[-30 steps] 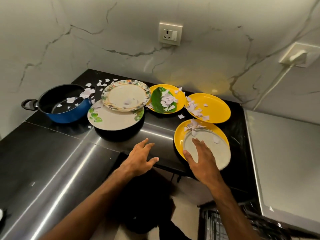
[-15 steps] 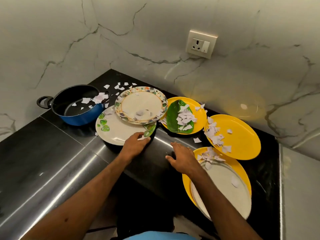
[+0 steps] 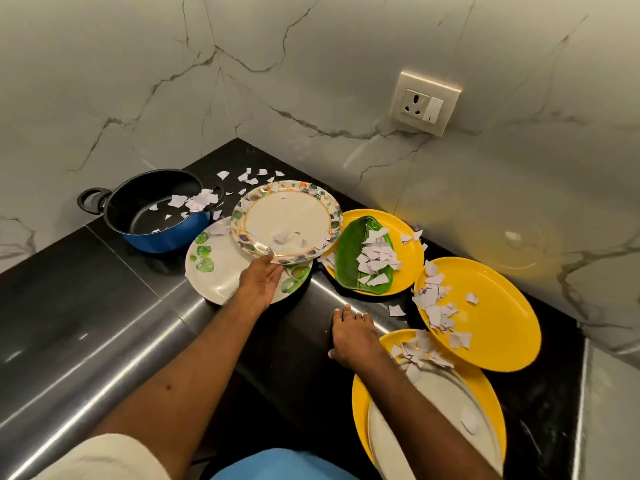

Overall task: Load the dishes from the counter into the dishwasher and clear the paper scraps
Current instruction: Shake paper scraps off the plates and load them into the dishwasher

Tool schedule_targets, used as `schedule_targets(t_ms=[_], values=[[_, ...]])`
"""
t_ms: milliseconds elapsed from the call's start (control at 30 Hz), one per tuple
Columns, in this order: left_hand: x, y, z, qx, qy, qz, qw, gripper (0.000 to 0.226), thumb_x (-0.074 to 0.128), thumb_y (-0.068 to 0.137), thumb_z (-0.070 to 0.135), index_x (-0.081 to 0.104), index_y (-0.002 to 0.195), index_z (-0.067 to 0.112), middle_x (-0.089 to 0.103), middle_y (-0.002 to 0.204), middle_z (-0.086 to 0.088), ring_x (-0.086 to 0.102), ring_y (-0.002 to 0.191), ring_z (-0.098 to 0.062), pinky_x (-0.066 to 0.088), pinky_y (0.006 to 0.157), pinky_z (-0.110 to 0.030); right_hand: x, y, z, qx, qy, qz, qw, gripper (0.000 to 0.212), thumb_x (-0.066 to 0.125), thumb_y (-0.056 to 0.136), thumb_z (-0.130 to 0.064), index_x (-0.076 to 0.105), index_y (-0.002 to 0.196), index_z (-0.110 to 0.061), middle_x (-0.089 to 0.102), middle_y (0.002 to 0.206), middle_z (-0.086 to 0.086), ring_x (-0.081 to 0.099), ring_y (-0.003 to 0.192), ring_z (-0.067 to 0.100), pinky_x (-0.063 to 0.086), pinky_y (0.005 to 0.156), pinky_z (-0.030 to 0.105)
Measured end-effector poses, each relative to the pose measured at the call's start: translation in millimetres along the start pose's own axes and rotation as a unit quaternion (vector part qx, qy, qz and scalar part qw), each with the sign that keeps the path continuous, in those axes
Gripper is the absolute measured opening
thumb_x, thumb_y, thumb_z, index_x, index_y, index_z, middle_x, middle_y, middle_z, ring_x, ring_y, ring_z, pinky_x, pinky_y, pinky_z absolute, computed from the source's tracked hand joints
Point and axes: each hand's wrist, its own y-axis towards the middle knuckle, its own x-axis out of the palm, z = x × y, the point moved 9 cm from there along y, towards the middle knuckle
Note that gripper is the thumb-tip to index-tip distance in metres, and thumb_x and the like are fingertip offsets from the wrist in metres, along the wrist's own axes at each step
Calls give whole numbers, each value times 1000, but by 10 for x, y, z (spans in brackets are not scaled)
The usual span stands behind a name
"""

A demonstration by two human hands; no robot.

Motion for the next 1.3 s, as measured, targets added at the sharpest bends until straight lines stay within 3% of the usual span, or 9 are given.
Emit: schedule_targets(t_ms=[133, 300, 367, 500, 633, 900, 1100, 1200, 1300], values=[[-5, 81, 22, -7, -10, 27, 1000, 24, 66, 96, 2, 61, 120, 0, 67, 110, -21, 70, 98, -27, 61, 79, -29, -1, -9, 27, -8, 12, 1, 1000, 96, 66, 96, -42, 8, 164, -7, 10, 170, 20, 23, 154, 39, 19, 126, 51], [29, 147, 55, -7, 22, 34, 999, 19, 75, 91, 13, 65, 104, 2, 67, 103, -14, 69, 92, -23, 60, 86, -30, 2, -18, 31, -13, 7, 7, 1000, 98, 66, 96, -43, 6, 164, -6, 7, 170, 21, 22, 154, 40, 20, 126, 49], [60, 179, 87, -4, 34, 27, 999, 22, 76, 91, 14, 66, 108, 5, 69, 105, -14, 70, 97, -25, 60, 85, -30, -21, -20, 26, -14, 5, 7, 1000, 98, 66, 97, -43, 5, 164, -6, 6, 170, 22, 22, 154, 40, 20, 126, 50], [129, 170, 180, 16, 34, 14, 999, 31, 71, 94, 9, 62, 124, 5, 71, 110, -16, 69, 104, -27, 61, 67, -28, -28, -28, 15, -15, 3, 10, 1000, 98, 66, 97, -42, 4, 164, -6, 6, 170, 22, 21, 154, 41, 19, 126, 50], [180, 118, 267, 53, 8, 10, 999, 19, 60, 97, 1, 56, 114, 10, 68, 117, -18, 67, 111, -31, 59, 70, -35, -30, -57, 19, -16, 7, 15, 1000, 97, 66, 98, -42, 4, 164, -6, 5, 171, 21, 19, 155, 41, 18, 126, 49], [-142, -217, 239, 72, -11, -3, 997, 20, 64, 96, 8, 60, 115, 13, 69, 125, -19, 71, 108, -31, 64, 72, -37, -16, -61, 51, -30, 27, 22, 999, 99, 66, 97, -44, 3, 164, -8, 4, 171, 19, 18, 156, 38, 18, 127, 46], [-207, -673, 36, 90, -16, -44, 995, 26, 68, 94, 10, 65, 119, 15, 71, 121, -14, 70, 108, -30, 63, 78, -40, -98, -159, 147, -58, 104, 55, 991, 89, 67, 95, -44, 18, 164, -15, 16, 171, 12, 27, 153, 32, 27, 123, 42], [-190, -816, -62, 97, -2, -63, 993, 27, 67, 94, 10, 67, 121, 16, 73, 120, -12, 69, 111, -30, 62, 84, -43, -238, -305, 332, -48, 307, 119, 943, 51, 65, 98, -40, 57, 144, -19, 60, 144, 4, 58, 131, 23, 48, 107, 36], [-194, -887, -71, 105, 23, -80, 991, 33, 65, 95, 10, 65, 128, 16, 73, 120, -10, 71, 108, -27, 61, 86, -45, -514, -725, 685, -9, 486, 307, 818, 18, 64, 102, -29, 75, 115, -26, 75, 107, -16, 71, 101, 6, 59, 86, 30]])
